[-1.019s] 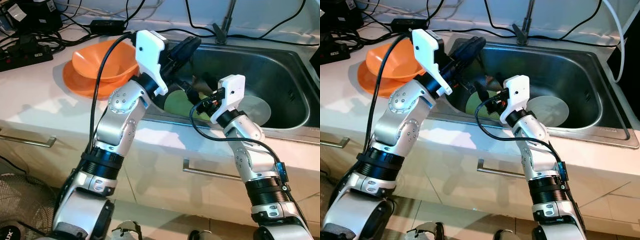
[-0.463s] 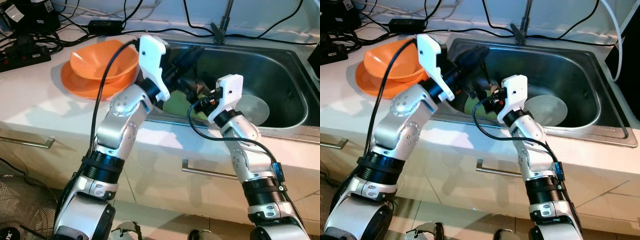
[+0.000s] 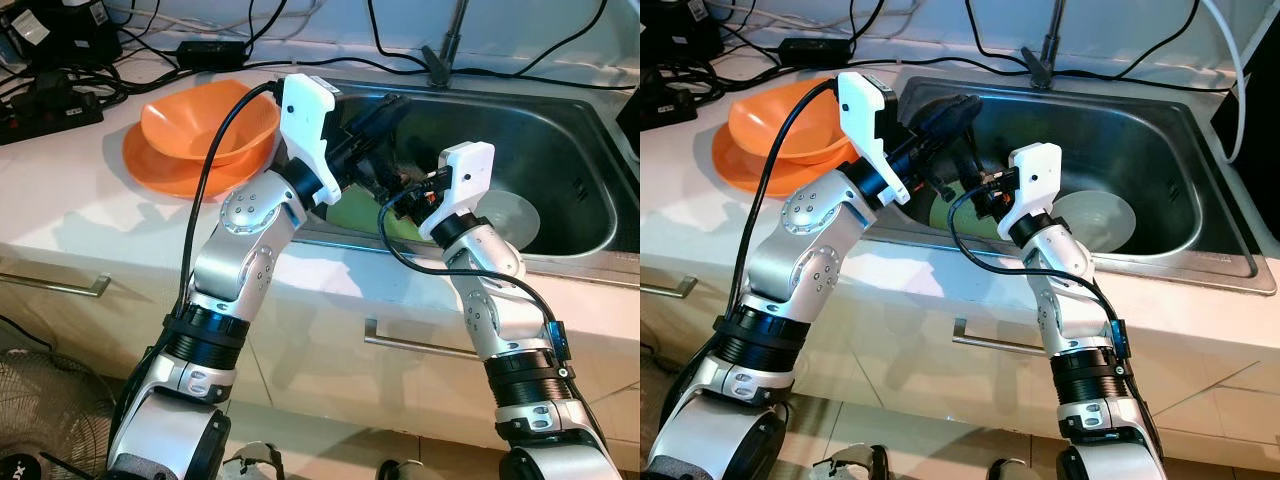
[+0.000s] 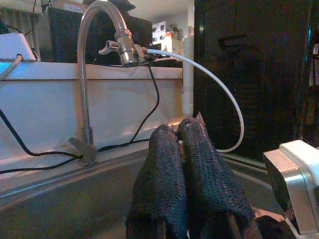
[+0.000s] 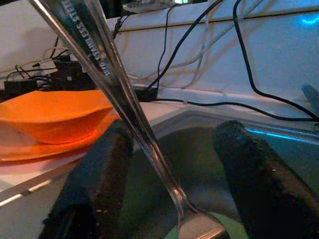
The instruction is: Kitchen organization
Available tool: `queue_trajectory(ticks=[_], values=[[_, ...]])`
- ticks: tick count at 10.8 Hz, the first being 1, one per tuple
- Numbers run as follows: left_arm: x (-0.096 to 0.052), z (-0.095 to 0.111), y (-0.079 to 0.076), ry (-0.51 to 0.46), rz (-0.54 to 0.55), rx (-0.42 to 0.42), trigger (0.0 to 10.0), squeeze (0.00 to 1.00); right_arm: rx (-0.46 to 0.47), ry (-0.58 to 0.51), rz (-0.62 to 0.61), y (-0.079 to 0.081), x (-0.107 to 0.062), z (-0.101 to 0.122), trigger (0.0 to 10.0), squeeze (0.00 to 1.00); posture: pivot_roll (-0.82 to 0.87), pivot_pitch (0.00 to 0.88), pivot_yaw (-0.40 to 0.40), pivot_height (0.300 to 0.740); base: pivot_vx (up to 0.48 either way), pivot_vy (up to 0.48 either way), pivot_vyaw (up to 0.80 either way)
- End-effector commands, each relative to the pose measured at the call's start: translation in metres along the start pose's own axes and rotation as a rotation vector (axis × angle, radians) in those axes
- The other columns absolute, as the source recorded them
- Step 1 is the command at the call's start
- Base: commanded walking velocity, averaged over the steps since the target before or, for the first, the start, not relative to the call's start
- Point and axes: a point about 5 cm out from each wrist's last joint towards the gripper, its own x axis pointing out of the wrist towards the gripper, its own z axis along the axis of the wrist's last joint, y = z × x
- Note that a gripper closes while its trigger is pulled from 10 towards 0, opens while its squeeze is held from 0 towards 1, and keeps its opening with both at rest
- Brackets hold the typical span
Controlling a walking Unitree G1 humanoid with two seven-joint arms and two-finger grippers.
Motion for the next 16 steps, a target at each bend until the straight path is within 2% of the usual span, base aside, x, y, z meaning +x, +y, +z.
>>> queue_trajectory(ticks=[1,10,16], values=[[0.0000,0.0020,-0.0024,-0.004,-0.011,0.006,10.0,0.00,0.000,-0.009,0.001,0.0006,0.0007,0.0004,0.0,0.00,0.10,0.063,0.041,0.740,0.000,0.000,0.00],[-0.0002,0.0010,-0.0053,0.004,-0.019,-0.014,10.0,0.00,0.007,0.005,0.014,0.0048,0.0009,-0.0053,0.0,0.00,0.11,0.074,0.041,0.740,0.000,0.000,0.00],[-0.0013,0.0012,-0.0019,0.005,0.007,-0.002,10.0,0.00,0.005,0.004,0.007,0.0030,0.0004,-0.0053,0.0,0.00,0.11,0.079,0.039,0.740,0.000,0.000,0.00]])
